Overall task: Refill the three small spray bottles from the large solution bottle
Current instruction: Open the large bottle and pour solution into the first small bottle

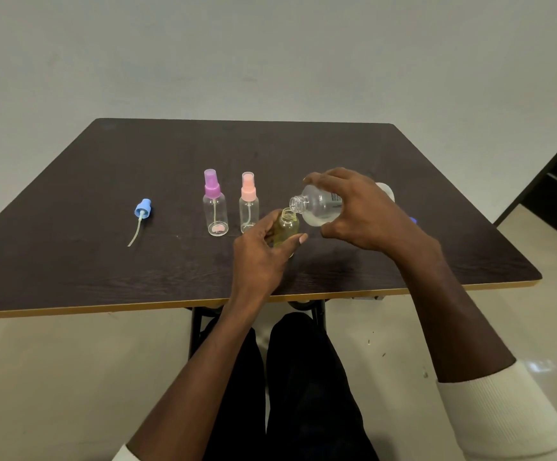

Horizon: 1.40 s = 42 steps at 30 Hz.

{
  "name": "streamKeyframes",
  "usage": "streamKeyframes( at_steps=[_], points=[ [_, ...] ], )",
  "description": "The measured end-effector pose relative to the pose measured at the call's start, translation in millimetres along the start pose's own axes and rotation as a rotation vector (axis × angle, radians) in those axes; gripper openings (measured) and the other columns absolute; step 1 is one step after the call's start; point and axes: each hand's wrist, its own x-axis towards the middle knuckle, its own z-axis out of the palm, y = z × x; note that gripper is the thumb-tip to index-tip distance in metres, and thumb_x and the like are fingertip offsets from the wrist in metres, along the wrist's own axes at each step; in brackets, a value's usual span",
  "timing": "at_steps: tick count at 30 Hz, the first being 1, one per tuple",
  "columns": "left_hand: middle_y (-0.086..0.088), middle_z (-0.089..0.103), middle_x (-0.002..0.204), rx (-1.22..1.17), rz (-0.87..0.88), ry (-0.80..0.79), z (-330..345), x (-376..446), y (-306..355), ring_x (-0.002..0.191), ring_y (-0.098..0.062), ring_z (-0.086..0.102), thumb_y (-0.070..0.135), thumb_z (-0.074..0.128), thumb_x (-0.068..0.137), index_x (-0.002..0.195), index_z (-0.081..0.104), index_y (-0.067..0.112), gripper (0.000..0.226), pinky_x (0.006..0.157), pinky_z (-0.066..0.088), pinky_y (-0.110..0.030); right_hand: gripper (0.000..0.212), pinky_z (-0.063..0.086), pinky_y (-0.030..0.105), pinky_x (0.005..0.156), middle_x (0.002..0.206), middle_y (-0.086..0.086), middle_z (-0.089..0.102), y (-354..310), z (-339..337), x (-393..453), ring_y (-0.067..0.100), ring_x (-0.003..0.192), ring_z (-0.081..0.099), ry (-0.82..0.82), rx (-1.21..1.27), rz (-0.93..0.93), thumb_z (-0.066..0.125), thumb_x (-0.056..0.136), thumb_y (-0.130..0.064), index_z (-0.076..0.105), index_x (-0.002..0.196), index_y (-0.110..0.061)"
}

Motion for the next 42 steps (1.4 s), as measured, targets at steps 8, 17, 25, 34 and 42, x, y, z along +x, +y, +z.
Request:
streamKeyframes(
  at_steps=[8,17,25,34,42],
  points=[
    [0.004,0.078,0.107,-0.016,-0.017,-0.004,0.2,-0.7,1.0,0.101,-0.012,0.074,0.021,0.086,0.080,0.127,0.069,0.016,0.051,0.095,0.059,-0.044,0.077,0.038,0.032,0.098,0.139,0.000,0.051,-3.0,-2.3,-0.4,0.019,0.124,0.047,-0.011,-0.010,0.000,0.080,0.071,-0.020,0.048,0.142,-0.025],
    [0.003,0.078,0.106,-0.029,-0.021,-0.016,0.5,0.2,-0.7,0.101,-0.015,0.074,0.022,0.086,0.080,0.125,0.070,0.018,0.049,0.094,0.059,-0.046,0.078,0.039,0.034,0.098,0.140,0.000,0.051,-2.2,-1.5,0.1,0.019,0.124,0.047,-0.006,-0.013,-0.001,0.081,0.071,-0.021,0.049,0.141,-0.026],
    [0.004,0.078,0.104,-0.024,-0.011,-0.021,-0.2,0.9,1.1,0.100,-0.016,0.074,0.026,0.085,0.079,0.122,0.071,0.021,0.046,0.093,0.059,-0.047,0.078,0.041,0.036,0.098,0.138,0.000,0.052,-2.0,-2.1,2.2,0.020,0.123,0.048,-0.005,-0.019,-0.008,0.081,0.069,-0.022,0.049,0.140,-0.026],
    [0.003,0.078,0.104,-0.024,-0.005,-0.022,-0.5,0.6,1.0,0.099,-0.016,0.074,0.026,0.085,0.079,0.123,0.071,0.020,0.046,0.093,0.059,-0.048,0.078,0.038,0.035,0.099,0.139,0.000,0.051,-2.6,-2.8,2.6,0.020,0.125,0.046,-0.011,-0.016,-0.004,0.081,0.071,-0.021,0.048,0.141,-0.026],
    [0.005,0.078,0.103,-0.017,-0.010,-0.014,-1.0,0.7,1.9,0.099,-0.015,0.074,0.023,0.086,0.080,0.123,0.071,0.022,0.045,0.091,0.060,-0.047,0.078,0.037,0.032,0.096,0.140,0.000,0.050,-2.9,-3.4,2.6,0.019,0.125,0.046,-0.017,-0.021,-0.007,0.081,0.071,-0.021,0.048,0.141,-0.026]
  ],
)
